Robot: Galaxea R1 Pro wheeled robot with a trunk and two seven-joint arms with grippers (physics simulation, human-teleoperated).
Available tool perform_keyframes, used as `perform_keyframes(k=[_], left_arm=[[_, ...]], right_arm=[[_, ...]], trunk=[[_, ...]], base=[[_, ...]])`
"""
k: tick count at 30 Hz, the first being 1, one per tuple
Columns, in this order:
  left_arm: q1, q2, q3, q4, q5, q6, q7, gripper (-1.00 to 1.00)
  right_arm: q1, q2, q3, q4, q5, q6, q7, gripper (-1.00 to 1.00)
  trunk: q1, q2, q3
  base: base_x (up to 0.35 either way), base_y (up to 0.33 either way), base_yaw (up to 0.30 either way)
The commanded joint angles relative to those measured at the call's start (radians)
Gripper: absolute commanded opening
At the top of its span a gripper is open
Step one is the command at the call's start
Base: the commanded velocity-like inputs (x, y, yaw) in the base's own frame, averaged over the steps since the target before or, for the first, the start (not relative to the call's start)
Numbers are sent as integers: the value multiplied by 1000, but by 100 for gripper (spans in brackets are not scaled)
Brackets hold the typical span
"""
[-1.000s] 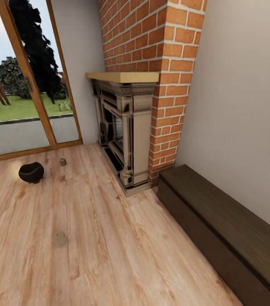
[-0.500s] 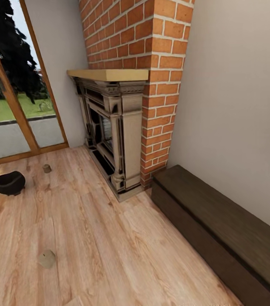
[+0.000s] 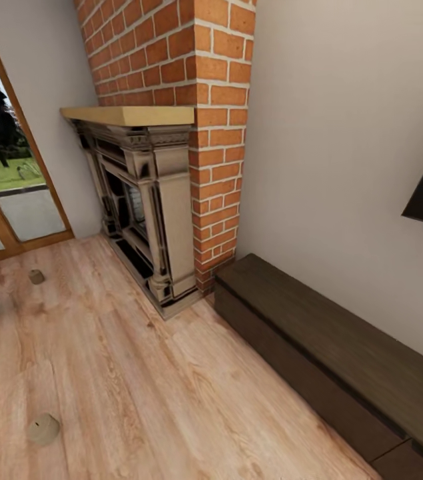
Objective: Place each of the two pumpkins and all three candles from the living room inside a cabinet in the living room (use any cabinet), then make sure every cabinet is closed, and position the cauldron so it is next to a table in the living room.
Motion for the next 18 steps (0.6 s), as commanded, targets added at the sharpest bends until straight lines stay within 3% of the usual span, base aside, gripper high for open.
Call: perform_keyframes(k=[1,7,18], left_arm=[[0,0,0,0,0,0,0,100],[0,0,0,0,1,0,0,100],[0,0,0,0,2,0,0,100]], right_arm=[[0,0,0,0,0,0,0,100],[0,0,0,0,0,0,0,100],[0,-1,-1,0,0,2,1,100]], trunk=[[0,0,0],[0,0,-3],[0,0,-7]], base=[[0,0,-283],[0,65,-283],[0,180,-284]])
